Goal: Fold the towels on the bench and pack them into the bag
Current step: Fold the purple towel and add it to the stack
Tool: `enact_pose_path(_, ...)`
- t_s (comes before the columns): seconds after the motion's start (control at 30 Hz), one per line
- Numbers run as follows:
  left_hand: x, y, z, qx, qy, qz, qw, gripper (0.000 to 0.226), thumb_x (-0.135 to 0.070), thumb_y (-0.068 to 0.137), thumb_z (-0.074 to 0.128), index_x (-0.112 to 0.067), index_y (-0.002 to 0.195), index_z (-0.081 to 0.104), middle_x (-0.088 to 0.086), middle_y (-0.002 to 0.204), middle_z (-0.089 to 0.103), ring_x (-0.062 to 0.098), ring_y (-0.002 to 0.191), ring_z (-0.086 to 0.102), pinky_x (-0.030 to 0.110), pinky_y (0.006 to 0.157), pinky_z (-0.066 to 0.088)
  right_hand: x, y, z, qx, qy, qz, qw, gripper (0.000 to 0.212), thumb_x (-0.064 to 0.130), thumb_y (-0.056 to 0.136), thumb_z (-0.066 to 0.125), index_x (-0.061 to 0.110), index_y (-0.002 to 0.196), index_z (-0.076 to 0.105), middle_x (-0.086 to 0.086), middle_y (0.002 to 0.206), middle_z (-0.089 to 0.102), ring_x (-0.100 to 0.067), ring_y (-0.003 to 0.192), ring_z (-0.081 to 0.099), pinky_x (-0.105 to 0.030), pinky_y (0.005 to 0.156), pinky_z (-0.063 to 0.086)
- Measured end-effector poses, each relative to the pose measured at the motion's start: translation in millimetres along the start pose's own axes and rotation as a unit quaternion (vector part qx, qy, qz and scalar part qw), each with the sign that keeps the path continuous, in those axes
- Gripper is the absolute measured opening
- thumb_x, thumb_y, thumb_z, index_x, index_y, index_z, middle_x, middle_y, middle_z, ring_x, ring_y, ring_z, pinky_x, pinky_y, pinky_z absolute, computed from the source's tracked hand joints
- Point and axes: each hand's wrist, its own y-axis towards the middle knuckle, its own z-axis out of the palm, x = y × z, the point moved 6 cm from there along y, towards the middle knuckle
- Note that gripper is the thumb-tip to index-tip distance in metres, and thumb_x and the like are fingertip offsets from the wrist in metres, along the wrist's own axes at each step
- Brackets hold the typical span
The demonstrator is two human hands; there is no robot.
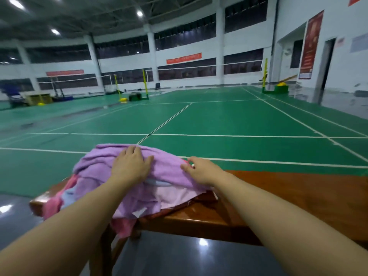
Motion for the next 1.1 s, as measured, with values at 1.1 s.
enact_pose_path(1.1, -225, -44, 88, 0.155, -0.156, 0.221, 0.950, 0.068, -0.070, 0.094, 0.034, -0.023, 0.140, 0.050, 0.010, 0.143, 0.051, 0.031, 0.130, 0.049, 0.042, 0.109, 0.038, -291, -183, -161, -0.300, 0.130, 0.330, 0.885, 0.031, 0.026, 0.105, 0.044, 0.006, 0.107, 0.068, -0.021, 0.113, 0.068, -0.036, 0.101, 0.062, -0.039, 0.083, 0.045)
